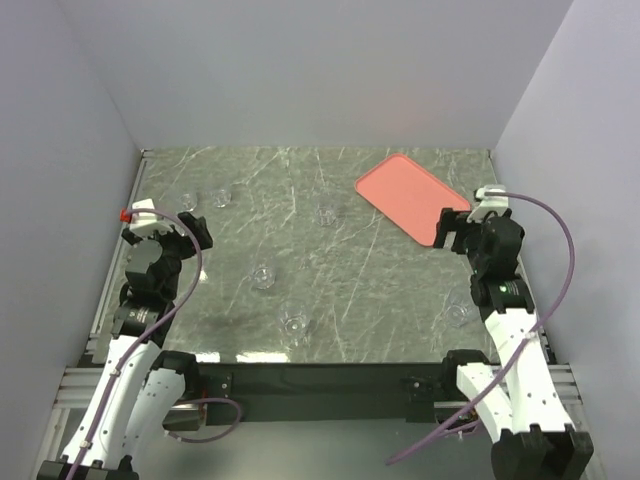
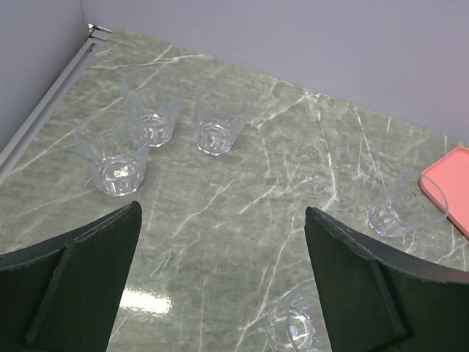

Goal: Place the glasses into the tray

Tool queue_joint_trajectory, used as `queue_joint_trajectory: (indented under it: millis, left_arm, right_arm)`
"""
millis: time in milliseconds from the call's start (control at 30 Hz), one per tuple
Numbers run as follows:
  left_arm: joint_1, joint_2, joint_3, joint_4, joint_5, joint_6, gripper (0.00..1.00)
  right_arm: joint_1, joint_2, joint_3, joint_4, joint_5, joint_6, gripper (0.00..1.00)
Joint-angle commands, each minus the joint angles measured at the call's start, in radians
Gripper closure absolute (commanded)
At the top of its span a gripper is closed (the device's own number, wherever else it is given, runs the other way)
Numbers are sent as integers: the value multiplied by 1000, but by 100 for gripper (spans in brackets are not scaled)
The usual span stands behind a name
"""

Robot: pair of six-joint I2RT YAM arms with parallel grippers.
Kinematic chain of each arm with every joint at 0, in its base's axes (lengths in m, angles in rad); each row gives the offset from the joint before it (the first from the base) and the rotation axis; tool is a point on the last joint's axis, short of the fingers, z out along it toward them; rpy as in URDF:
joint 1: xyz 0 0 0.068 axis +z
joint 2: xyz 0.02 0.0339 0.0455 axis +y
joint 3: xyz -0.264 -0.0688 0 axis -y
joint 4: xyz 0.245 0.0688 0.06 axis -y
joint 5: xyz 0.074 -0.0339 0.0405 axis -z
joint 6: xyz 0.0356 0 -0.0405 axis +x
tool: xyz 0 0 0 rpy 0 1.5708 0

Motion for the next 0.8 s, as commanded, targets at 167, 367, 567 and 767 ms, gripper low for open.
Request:
queue_joint_trajectory:
  millis: [167,367,567,767]
  left_arm:
    - [-2,-13,37,-13,61,7,1]
    - [-1,-43,34,-12,81,10,1]
    - [-2,-65,31,-7,104,8,1]
    - [-2,-71,32,-3,143,7,1]
  right_arm:
    - [-3,17,205,-400,-446,-612,0]
    - [-73,130,295,-549,-488,-728,0]
    - [-277,248,359,-837,-567,-1036,1]
    - [-342,255,295,-888,-433,-1133,2]
